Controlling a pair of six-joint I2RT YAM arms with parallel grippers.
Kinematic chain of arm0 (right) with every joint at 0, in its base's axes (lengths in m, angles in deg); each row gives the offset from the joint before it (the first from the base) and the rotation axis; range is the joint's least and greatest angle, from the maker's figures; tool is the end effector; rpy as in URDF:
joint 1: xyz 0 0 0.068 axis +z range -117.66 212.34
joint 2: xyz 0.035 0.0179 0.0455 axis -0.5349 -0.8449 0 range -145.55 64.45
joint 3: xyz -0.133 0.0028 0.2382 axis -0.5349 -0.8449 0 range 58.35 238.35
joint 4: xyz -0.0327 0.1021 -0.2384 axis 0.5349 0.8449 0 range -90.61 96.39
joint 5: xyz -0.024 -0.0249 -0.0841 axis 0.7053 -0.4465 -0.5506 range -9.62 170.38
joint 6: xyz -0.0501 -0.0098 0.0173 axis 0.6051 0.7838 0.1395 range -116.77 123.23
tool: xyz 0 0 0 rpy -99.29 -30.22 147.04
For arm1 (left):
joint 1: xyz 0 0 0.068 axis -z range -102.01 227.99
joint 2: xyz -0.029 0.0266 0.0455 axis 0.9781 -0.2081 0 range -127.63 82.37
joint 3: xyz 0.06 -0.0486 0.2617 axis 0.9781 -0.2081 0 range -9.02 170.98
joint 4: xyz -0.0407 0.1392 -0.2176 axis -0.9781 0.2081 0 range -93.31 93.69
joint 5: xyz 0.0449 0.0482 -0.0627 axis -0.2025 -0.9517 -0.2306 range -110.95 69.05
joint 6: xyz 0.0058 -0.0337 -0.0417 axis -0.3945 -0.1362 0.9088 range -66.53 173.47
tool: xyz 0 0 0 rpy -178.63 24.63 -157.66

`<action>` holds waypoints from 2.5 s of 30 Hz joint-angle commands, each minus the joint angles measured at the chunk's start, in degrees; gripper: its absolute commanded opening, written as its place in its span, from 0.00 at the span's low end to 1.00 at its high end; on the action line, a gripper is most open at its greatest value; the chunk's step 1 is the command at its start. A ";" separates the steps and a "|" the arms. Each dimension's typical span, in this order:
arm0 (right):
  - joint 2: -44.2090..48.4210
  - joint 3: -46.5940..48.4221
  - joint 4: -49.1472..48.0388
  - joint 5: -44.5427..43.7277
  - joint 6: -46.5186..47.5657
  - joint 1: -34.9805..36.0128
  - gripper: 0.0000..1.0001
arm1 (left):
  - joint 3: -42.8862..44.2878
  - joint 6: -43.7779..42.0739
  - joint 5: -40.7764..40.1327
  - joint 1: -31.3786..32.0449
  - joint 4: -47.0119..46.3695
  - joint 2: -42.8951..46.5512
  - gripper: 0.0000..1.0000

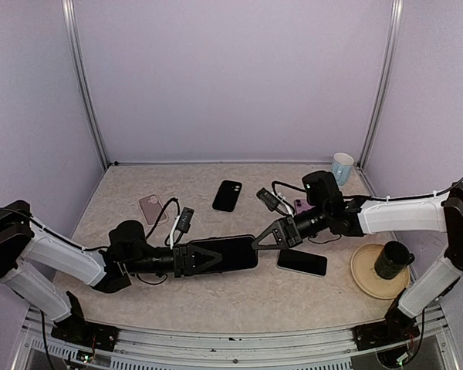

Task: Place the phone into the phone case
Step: Press the phone case onto the phone.

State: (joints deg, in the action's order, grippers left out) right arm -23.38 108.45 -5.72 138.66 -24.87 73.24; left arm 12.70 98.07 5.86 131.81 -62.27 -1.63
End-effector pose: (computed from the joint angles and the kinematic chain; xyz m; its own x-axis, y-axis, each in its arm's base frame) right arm 0.2210 0.2314 0.2249 -0.7766 -0.3451 -0.5270 -0.5895 0.1030 0.8012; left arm 0.1436 -0.2235 0.1809 -0.7168 -0.0814 -0.6925 0.6782 0.1494 -0.7196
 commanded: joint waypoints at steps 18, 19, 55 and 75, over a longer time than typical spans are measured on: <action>2.35 2.37 -2.31 2.49 -4.49 -2.73 0.39 | 1.35 -0.98 0.95 0.49 -0.45 -0.44 0.00; 2.20 2.58 -1.61 1.71 -4.08 -2.68 0.39 | 1.46 -0.93 1.03 0.49 -0.45 -0.45 0.00; -1.94 4.60 5.93 -1.96 4.46 0.35 0.00 | 2.62 -0.92 0.39 0.49 0.51 -2.15 0.19; 7.98 5.51 18.87 -19.13 24.89 1.85 0.75 | 6.29 0.90 3.72 -0.21 10.13 -1.14 0.00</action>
State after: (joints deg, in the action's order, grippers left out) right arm -19.95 113.63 11.38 125.07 -8.12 73.51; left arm 15.50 98.70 7.54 131.96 -53.16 -3.54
